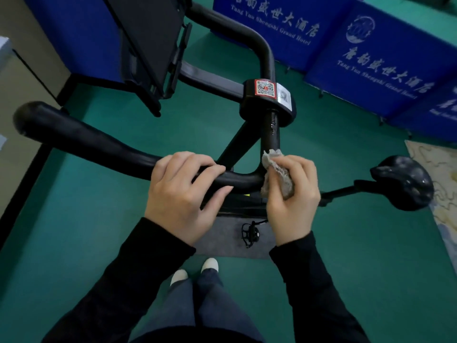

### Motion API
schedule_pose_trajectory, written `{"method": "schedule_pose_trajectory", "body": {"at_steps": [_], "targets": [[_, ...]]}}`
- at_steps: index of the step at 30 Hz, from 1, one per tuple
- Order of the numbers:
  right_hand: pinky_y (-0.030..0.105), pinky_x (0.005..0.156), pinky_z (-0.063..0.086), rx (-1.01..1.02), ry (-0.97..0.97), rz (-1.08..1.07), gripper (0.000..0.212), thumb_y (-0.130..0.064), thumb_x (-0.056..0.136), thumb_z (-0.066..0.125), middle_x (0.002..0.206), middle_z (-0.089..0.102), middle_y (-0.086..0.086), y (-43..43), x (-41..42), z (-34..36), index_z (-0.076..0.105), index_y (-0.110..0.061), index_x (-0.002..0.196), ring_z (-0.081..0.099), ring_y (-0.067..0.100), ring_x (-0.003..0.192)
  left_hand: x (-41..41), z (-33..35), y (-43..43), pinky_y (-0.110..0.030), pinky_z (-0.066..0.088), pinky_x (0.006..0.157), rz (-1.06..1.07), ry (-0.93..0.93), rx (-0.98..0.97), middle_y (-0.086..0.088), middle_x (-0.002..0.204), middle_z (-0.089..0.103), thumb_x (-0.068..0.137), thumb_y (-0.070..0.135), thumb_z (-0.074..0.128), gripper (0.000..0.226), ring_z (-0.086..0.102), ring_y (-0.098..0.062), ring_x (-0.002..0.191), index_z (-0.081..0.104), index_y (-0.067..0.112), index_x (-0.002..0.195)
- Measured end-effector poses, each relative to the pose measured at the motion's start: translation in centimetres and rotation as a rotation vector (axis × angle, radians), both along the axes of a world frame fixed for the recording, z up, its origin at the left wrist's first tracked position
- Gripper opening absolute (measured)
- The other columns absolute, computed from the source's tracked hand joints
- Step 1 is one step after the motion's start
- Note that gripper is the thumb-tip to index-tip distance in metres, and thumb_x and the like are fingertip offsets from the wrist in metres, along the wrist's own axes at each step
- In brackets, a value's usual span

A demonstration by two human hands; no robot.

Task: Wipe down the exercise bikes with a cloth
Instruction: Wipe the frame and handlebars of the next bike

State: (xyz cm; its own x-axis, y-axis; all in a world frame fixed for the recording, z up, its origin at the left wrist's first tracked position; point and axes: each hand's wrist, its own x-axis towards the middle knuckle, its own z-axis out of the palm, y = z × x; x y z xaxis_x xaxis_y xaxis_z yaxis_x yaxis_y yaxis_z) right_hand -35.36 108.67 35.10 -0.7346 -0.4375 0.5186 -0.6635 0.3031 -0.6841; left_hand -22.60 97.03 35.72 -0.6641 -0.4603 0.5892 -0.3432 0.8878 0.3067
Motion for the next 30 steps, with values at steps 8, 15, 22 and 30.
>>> {"method": "schedule_pose_trajectory", "body": {"at_steps": [8,15,22,30], "targets": [[0.017,0.094,0.041,-0.166,-0.171,-0.157,0.019,0.003,0.086,0.061,0.106,0.059,0.015,-0.5,1.8,-1.3,0.066,0.0,0.104,0.056,0.013,0.103,0.0,-0.1,-0.1,-0.036,0.033,0.087,-0.012,0.016,-0.031,-0.003,0.095,0.065,0.087,0.033,0.062,0.023,0.055,-0.024,0.094,0.07,0.013,0.094],[0.012,0.091,0.039,-0.295,-0.262,-0.23,0.016,-0.001,0.088,0.058,0.103,0.058,0.008,-1.1,1.7,-2.2,0.064,-0.002,0.102,0.054,-0.002,0.099,-0.1,0.2,0.0,-0.041,0.038,0.083,0.001,-0.003,-0.041,-0.005,0.093,0.066,0.087,0.035,0.062,0.026,0.061,-0.031,0.09,0.071,0.011,0.093],[0.013,0.092,0.04,-0.27,-0.302,-0.113,0.017,0.004,0.088,0.057,0.103,0.059,0.014,-1.1,-1.6,-2.2,0.063,0.002,0.104,0.054,0.006,0.098,-1.2,0.7,1.2,-0.04,0.033,0.086,0.126,-0.019,-0.06,-0.004,0.091,0.066,0.088,0.042,0.06,0.032,0.06,-0.03,0.088,0.071,0.012,0.089],[0.019,0.092,0.042,-0.293,-0.373,0.005,0.015,-0.003,0.088,0.057,0.102,0.06,0.01,-0.6,-2.7,-2.7,0.063,-0.001,0.102,0.058,0.014,0.1,-4.5,0.0,4.8,-0.04,0.034,0.092,0.203,-0.049,-0.033,-0.003,0.094,0.067,0.087,0.038,0.06,0.029,0.061,-0.028,0.092,0.071,0.012,0.093]]}}
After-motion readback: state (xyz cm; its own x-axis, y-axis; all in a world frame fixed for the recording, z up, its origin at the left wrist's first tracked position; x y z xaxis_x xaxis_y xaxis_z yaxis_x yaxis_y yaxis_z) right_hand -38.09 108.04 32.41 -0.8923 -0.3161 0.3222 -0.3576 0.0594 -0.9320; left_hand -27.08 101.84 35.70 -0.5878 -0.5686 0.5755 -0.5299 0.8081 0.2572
